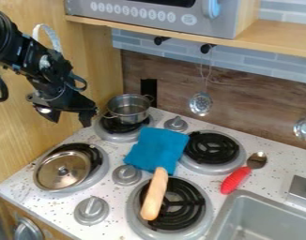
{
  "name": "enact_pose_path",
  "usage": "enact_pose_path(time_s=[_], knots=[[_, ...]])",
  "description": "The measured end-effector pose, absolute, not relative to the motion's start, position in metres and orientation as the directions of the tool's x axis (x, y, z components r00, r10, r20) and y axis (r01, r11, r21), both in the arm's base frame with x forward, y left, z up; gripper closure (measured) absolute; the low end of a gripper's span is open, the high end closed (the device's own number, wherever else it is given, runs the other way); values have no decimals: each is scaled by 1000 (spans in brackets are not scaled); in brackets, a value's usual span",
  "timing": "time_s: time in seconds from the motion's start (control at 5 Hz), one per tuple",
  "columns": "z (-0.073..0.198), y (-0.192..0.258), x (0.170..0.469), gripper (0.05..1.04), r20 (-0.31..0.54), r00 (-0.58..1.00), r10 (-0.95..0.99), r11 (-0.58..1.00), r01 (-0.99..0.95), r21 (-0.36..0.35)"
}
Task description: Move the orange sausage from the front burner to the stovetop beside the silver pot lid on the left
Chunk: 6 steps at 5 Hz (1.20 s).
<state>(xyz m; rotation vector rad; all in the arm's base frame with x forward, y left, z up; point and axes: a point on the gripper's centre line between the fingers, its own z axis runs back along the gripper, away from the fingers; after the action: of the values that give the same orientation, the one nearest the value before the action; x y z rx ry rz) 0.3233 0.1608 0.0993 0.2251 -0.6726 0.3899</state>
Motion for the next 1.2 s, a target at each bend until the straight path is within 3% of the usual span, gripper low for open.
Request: enact_pose_path(time_s=[0.6,1.2], knots=[[96,125,323,82,609,749,262,927,-370,56],[81,60,324,82,601,768,221,966,-256,-28]])
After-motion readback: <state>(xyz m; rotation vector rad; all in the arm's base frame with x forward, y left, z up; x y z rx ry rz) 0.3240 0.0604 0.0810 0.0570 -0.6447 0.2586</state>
